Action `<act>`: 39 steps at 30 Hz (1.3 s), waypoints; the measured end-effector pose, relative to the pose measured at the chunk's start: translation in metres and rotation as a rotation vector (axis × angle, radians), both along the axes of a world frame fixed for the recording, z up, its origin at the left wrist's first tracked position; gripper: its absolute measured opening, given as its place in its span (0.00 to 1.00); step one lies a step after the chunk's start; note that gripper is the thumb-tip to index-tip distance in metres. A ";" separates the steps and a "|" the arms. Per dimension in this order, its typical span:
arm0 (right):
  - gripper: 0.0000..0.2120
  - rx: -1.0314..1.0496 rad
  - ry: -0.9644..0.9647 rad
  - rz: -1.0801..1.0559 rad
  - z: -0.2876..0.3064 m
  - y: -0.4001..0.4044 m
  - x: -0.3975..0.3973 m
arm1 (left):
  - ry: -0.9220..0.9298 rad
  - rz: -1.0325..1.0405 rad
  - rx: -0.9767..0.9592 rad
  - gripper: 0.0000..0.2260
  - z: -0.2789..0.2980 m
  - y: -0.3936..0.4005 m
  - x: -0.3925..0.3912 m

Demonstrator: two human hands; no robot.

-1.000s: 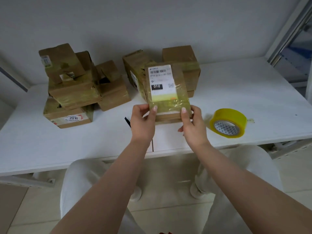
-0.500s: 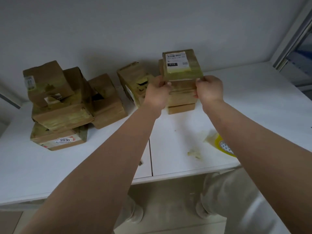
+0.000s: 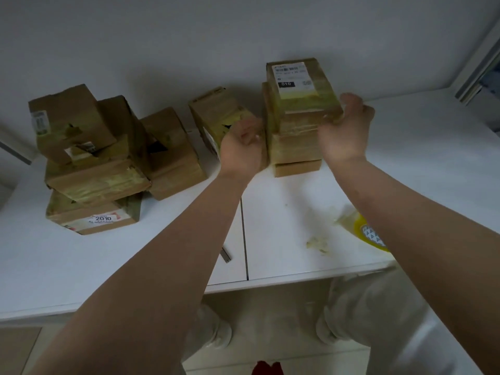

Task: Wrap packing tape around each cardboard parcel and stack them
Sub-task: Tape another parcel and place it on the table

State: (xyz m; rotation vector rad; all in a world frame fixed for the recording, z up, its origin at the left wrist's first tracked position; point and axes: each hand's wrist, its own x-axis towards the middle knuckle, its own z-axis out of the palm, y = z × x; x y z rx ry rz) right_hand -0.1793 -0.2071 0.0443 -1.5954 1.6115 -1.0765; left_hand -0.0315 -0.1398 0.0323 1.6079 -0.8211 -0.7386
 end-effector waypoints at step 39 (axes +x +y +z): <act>0.12 0.346 0.210 0.379 -0.031 0.153 -0.042 | -0.219 -0.265 0.259 0.37 -0.033 0.195 -0.037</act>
